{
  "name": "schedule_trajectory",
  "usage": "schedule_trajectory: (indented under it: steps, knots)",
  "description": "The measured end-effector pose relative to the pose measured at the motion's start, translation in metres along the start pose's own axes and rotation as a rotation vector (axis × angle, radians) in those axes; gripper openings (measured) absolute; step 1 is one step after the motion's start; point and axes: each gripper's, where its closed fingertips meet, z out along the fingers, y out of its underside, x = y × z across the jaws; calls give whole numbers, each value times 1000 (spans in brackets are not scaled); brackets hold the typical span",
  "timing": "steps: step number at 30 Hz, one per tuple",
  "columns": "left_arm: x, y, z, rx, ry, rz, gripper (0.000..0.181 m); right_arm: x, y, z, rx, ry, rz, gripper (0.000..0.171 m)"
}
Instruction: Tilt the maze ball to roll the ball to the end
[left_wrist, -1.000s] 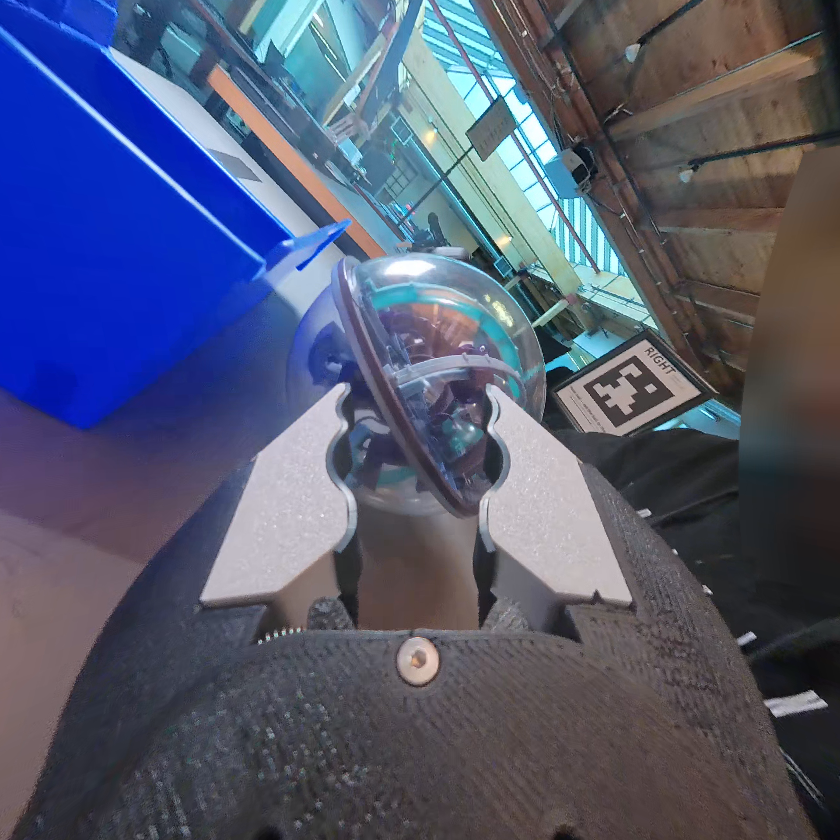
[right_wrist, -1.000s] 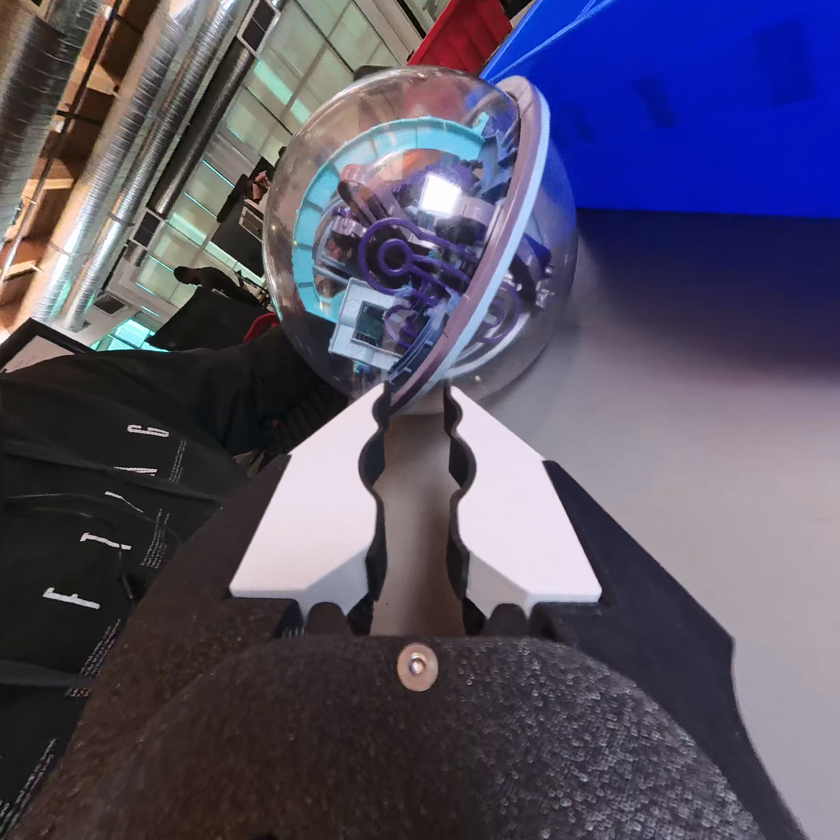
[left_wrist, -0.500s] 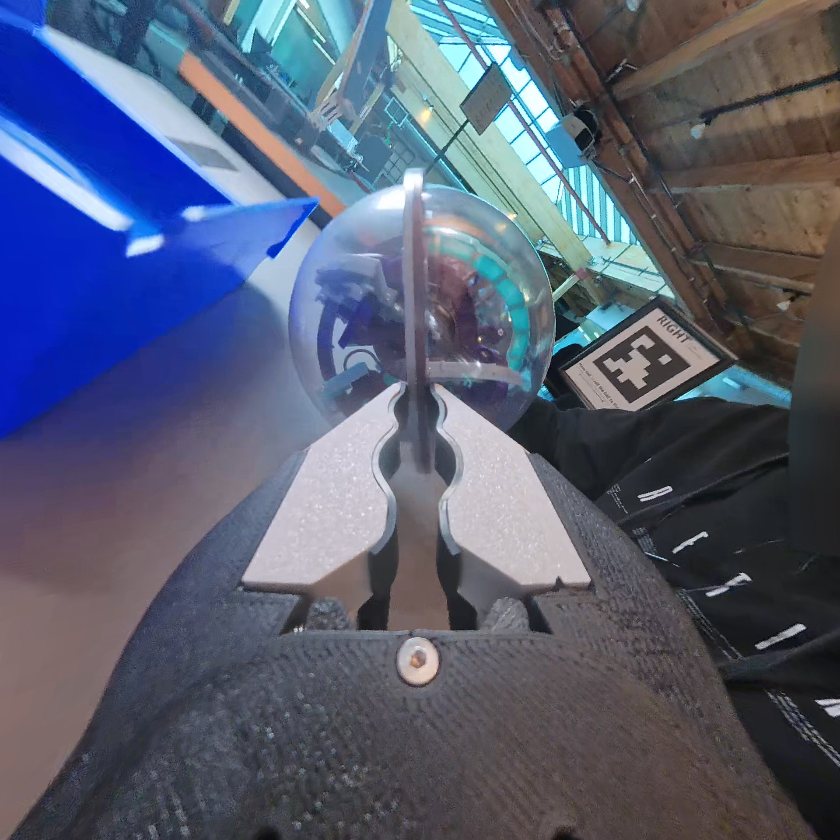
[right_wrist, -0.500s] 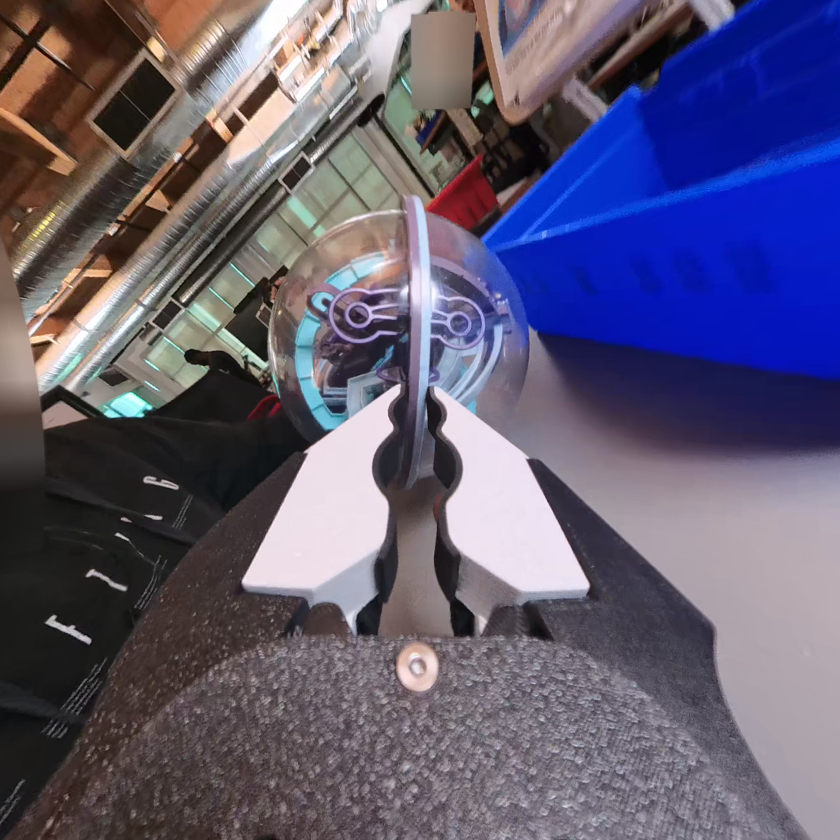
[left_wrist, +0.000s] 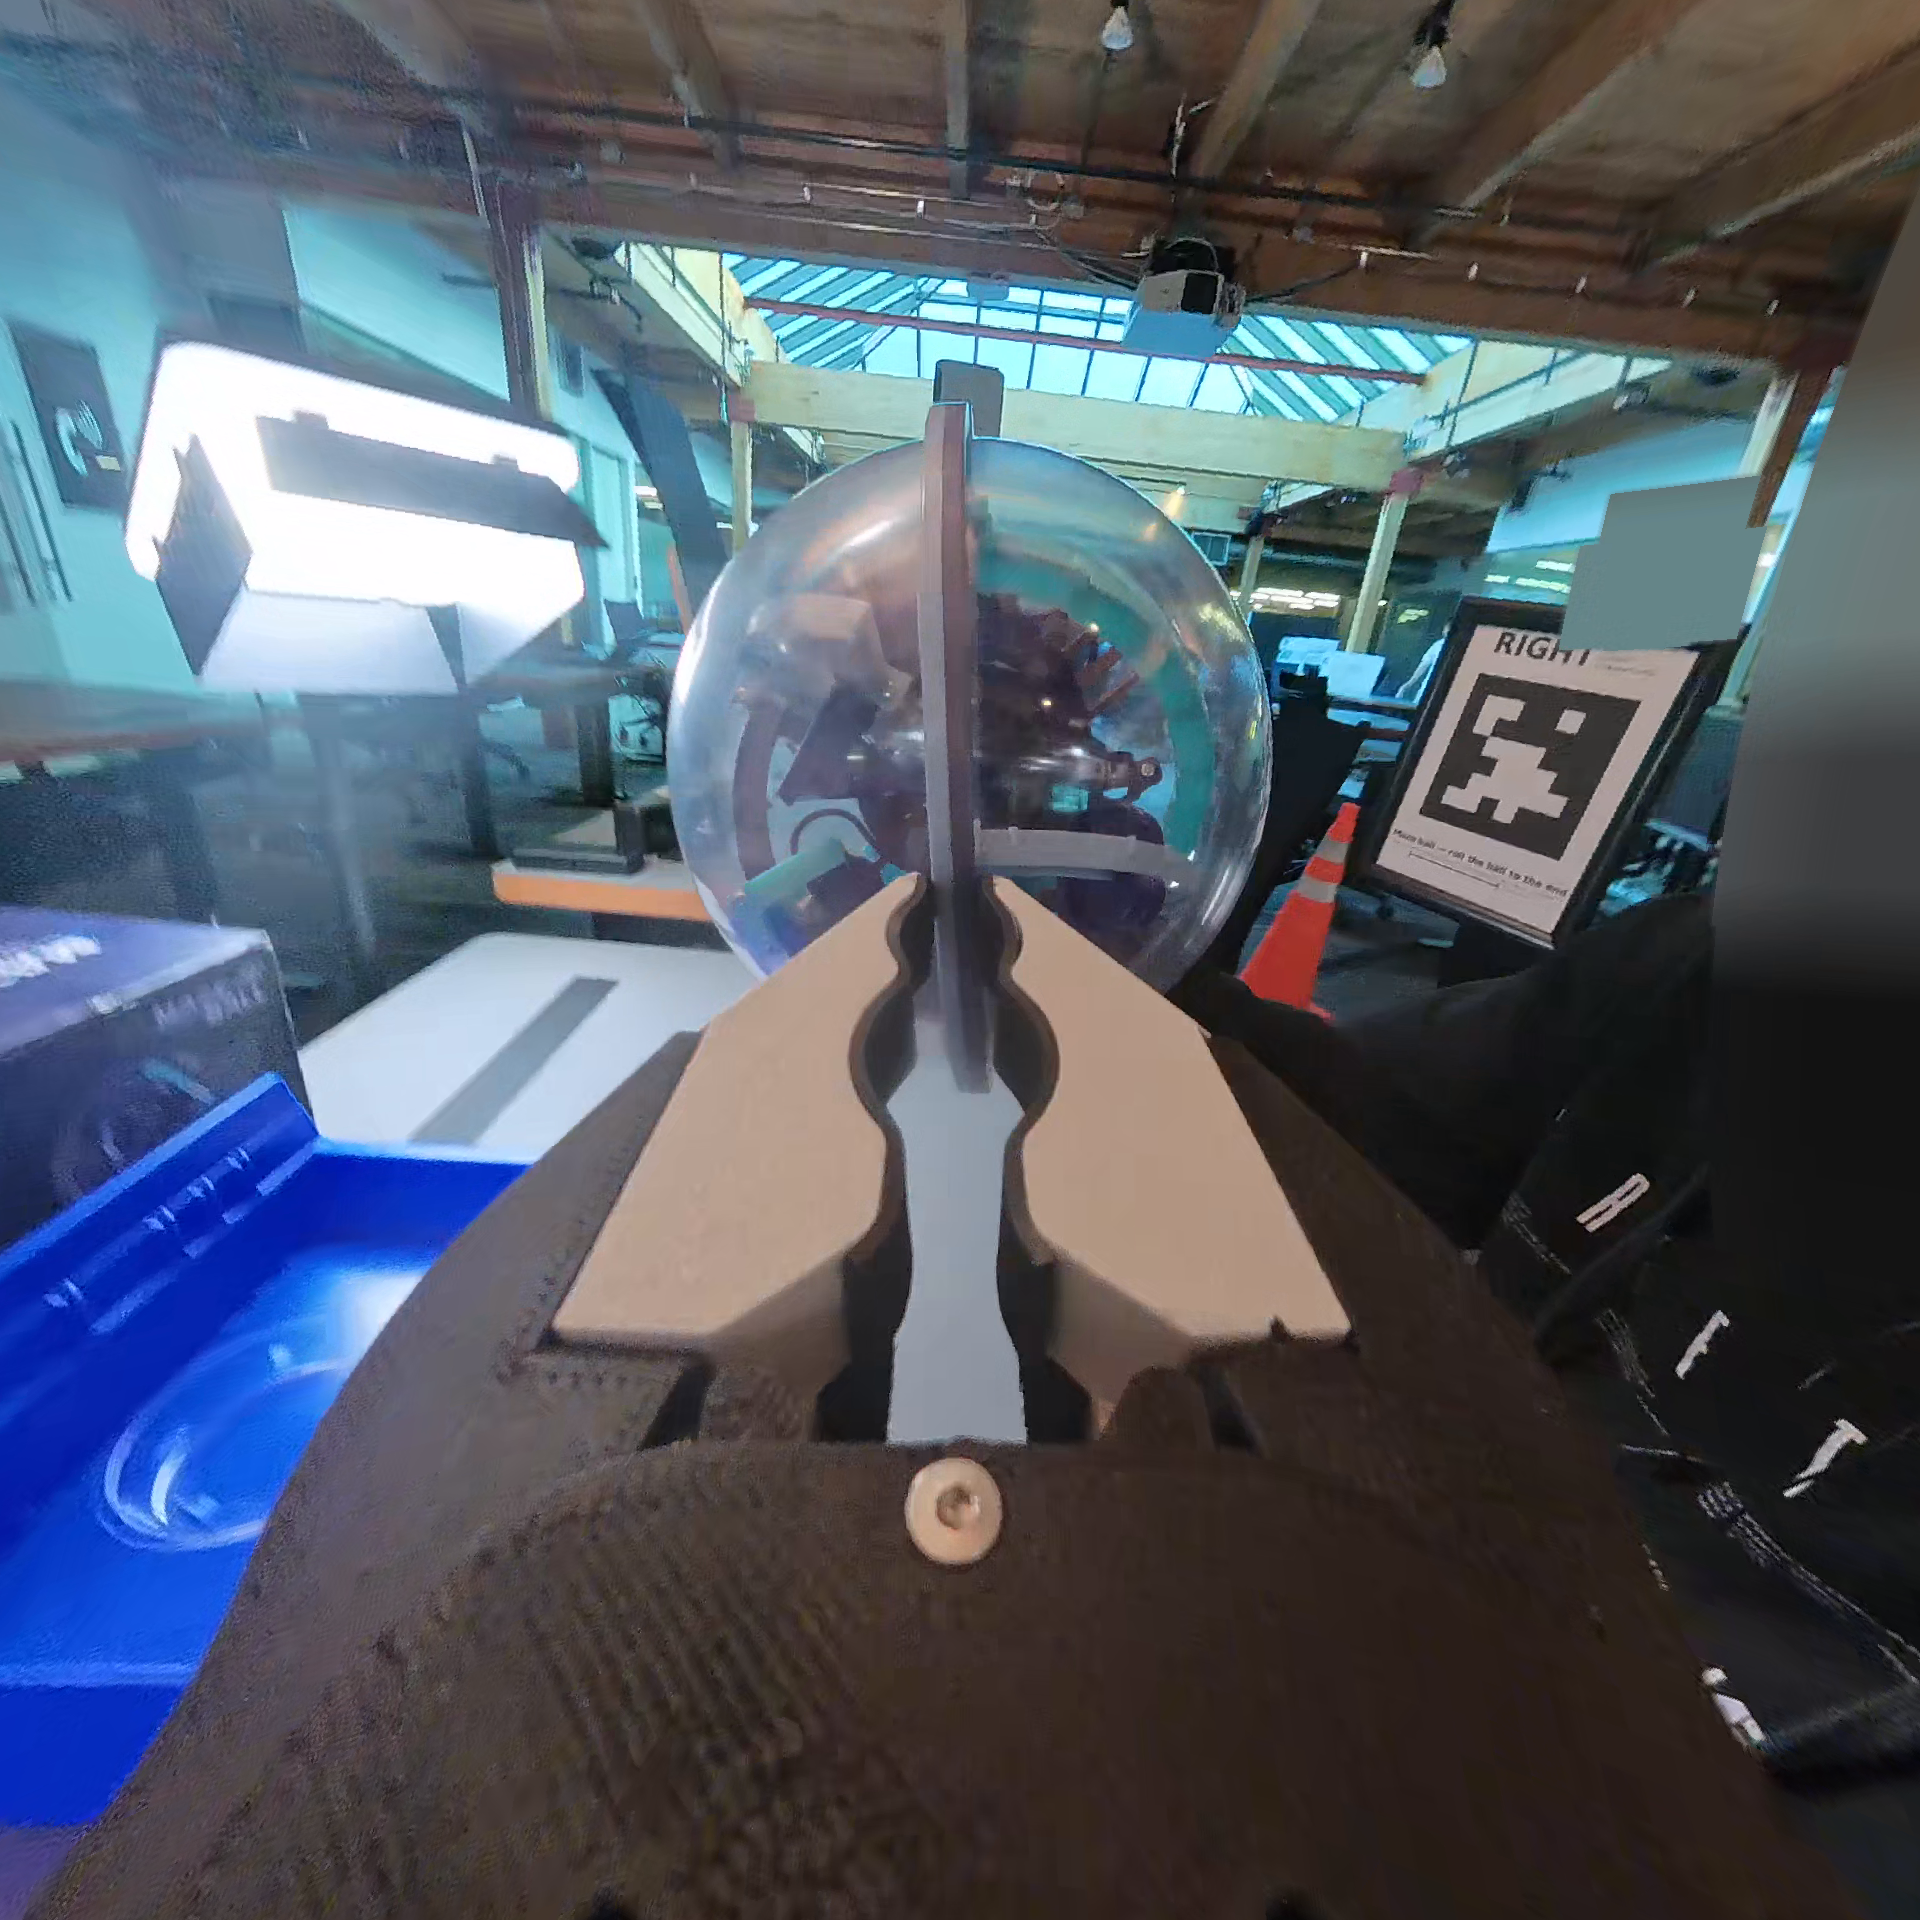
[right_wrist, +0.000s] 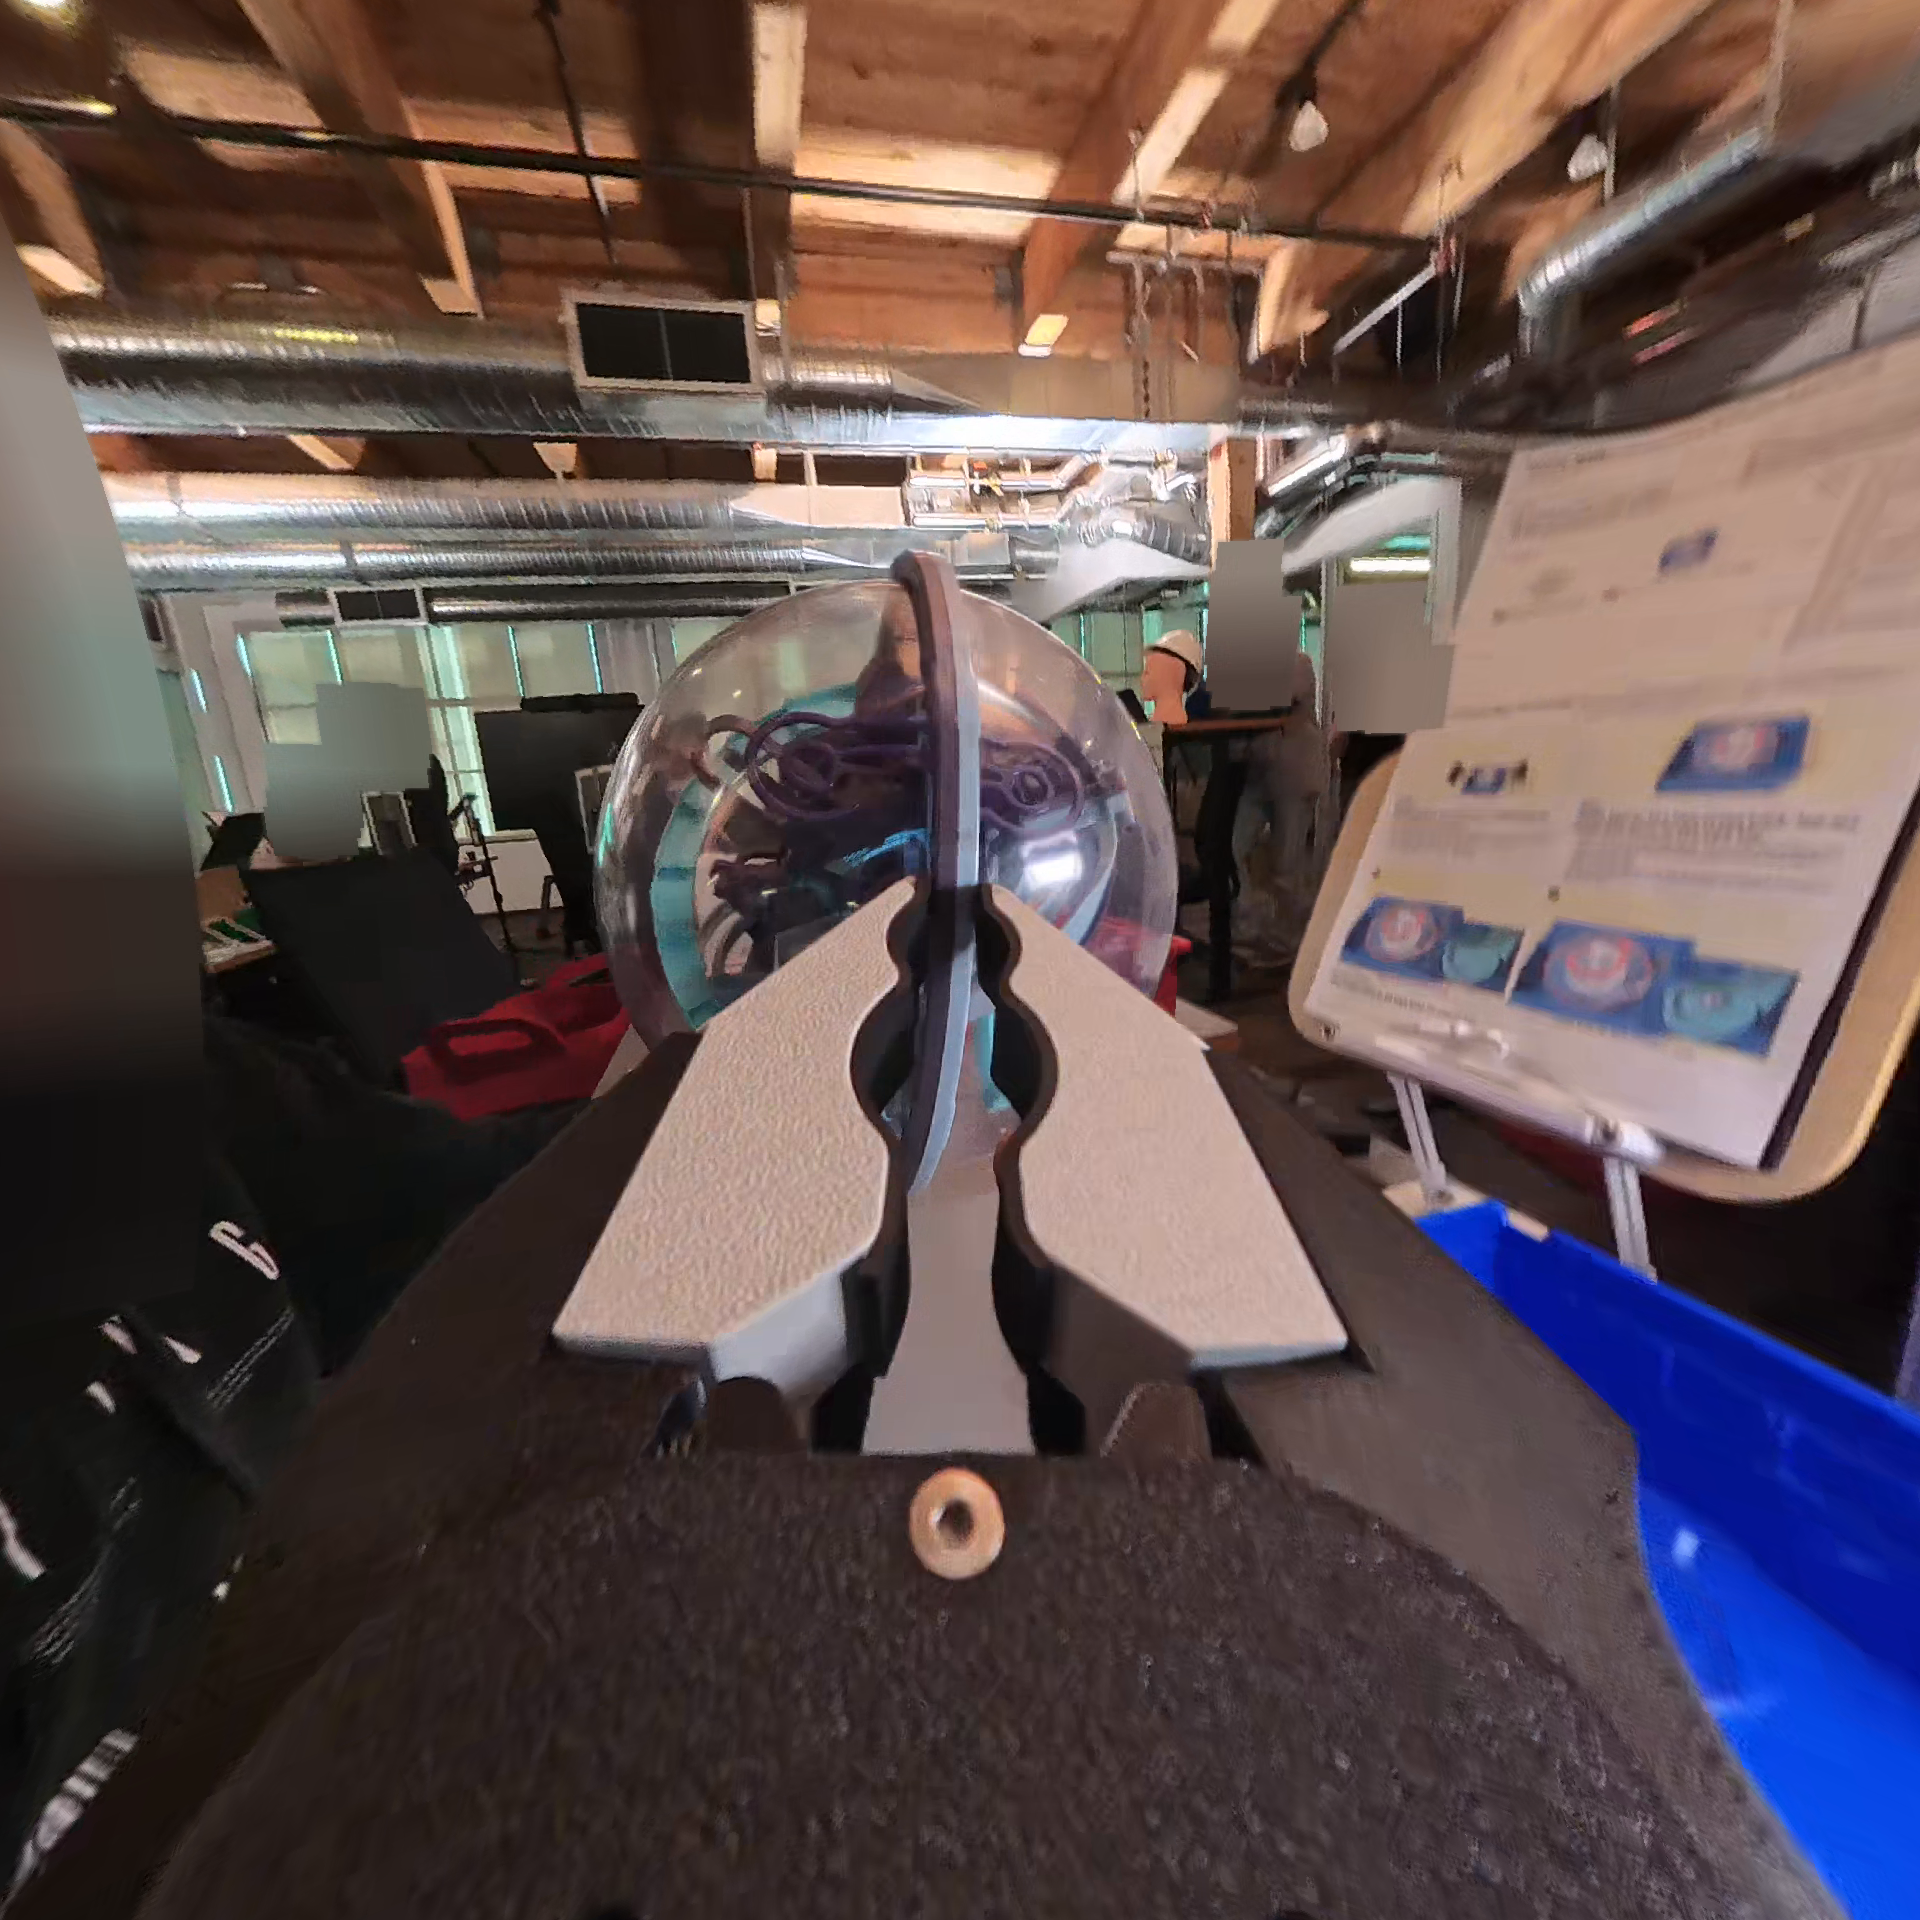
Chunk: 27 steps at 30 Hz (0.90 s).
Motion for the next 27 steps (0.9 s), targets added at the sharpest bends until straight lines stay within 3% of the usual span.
schedule_trajectory:
  steps: [4,12,27]
  knots:
    - [30,-38,-3,34,-10,140,7,-30,-39,19,7,-53,-151,6]
    - [78,-74,-5,82,-10,314,7,-87,-94,39,0,-122,-382,6]
    - [151,-128,-4,71,-17,490,7,-148,-130,40,145,-136,-468,5]
